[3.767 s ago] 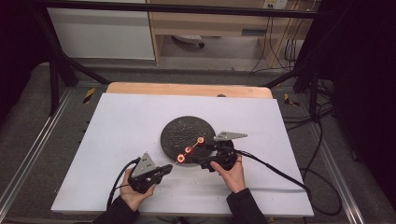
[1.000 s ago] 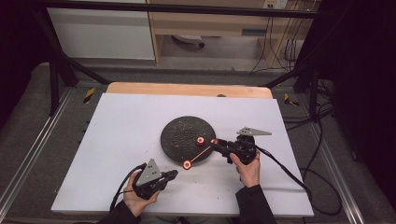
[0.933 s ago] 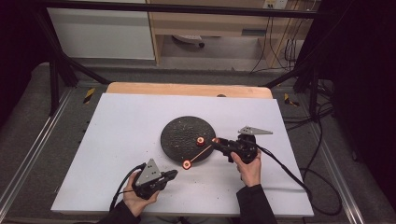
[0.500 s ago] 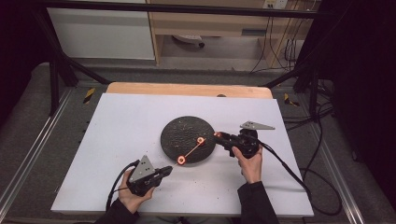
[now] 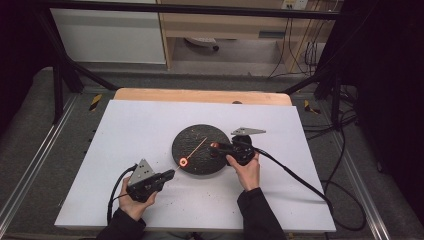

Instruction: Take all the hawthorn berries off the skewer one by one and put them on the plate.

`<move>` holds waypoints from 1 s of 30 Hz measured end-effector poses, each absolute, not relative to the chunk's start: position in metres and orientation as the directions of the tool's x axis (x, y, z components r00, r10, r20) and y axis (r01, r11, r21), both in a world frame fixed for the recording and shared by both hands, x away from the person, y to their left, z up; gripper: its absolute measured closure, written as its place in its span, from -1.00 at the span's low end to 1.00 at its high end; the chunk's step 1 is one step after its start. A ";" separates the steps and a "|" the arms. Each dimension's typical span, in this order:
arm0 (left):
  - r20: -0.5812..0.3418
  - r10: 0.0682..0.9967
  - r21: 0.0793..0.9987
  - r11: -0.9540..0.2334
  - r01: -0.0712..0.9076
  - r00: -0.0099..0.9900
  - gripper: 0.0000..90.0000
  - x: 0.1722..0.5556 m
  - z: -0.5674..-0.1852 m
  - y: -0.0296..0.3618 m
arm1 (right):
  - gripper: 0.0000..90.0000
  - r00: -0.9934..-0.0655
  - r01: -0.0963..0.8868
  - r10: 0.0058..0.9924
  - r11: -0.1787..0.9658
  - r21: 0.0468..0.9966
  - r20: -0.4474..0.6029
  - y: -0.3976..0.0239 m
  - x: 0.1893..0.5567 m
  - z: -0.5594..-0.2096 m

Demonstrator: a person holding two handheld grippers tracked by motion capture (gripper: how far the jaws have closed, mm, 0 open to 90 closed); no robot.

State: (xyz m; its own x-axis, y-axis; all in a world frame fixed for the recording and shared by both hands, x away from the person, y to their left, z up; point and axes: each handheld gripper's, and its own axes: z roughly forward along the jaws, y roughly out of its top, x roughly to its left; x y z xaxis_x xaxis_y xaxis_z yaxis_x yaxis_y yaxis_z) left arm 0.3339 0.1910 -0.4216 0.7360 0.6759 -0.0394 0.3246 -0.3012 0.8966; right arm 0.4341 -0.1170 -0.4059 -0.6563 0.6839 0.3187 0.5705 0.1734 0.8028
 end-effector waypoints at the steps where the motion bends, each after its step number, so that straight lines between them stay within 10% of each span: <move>1: -0.042 0.677 0.896 -0.300 0.327 0.735 0.96 0.334 -0.422 0.191 | 0.37 -0.657 0.574 0.683 0.179 0.799 0.319 -0.114 0.435 -0.409; 30: -0.044 0.674 0.890 -0.309 0.335 0.738 0.96 0.334 -0.423 0.188 | 0.12 -0.684 0.589 0.684 0.312 0.746 0.255 -0.097 0.430 -0.432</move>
State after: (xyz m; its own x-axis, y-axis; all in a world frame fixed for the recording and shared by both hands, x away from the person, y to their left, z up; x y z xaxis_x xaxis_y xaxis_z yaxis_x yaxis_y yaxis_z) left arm 0.3342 0.1877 -0.4233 0.7376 0.6738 -0.0442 0.3353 -0.3087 0.8901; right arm 0.4297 -0.0974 -0.4317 -0.6840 0.6836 0.2548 0.5892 0.3116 0.7455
